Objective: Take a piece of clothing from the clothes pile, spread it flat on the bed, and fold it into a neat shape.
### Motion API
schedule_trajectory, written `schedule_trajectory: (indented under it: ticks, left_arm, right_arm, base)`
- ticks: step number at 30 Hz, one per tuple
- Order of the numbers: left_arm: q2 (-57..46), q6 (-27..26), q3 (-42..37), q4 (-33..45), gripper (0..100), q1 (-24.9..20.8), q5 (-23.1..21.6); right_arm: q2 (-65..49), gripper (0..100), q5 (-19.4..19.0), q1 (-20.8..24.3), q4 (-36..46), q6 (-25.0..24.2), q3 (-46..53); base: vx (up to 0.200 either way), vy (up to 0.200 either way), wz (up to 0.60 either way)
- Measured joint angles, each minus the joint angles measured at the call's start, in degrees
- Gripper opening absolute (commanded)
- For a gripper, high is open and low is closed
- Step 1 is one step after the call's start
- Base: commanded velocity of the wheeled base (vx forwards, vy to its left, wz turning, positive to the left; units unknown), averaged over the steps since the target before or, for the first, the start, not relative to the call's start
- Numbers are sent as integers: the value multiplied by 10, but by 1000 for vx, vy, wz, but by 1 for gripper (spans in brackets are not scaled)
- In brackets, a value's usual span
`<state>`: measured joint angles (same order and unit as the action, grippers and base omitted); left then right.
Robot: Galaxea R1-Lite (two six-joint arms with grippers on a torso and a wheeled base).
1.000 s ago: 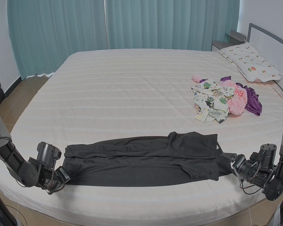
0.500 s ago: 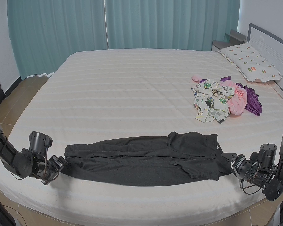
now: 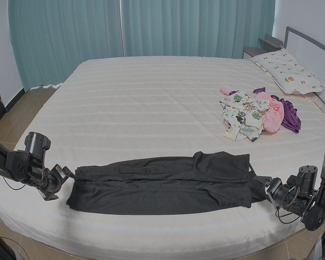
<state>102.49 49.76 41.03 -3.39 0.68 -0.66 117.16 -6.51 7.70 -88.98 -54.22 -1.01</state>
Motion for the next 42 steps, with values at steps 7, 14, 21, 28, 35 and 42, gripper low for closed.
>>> schedule_trajectory:
  ticks: [7,14,21,28,35,42]
  left_arm:
    - [15,8,30,-21,100,5,-20]
    - [56,66,79,-26,100,-8,-22]
    - [95,82,107,-27,100,-29,-18]
    - [130,102,137,-28,0,-35,-5]
    - [139,114,144,-30,0,-35,14]
    - [136,145,139,-81,0,-34,24]
  right_arm:
    - [1,100,0,1,0,0,0]
    - [5,100,0,1,0,-1,0]
    - [10,100,0,0,0,-1,0]
    - [1,100,0,10,0,-3,0]
    - [-30,100,2,26,0,-3,-8]
    - [-25,100,1,36,0,-11,-49]
  base:
    - [0,0,0]
    - [0,0,0]
    - [0,0,0]
    - [0,0,0]
    - [0,0,0]
    - [0,0,0]
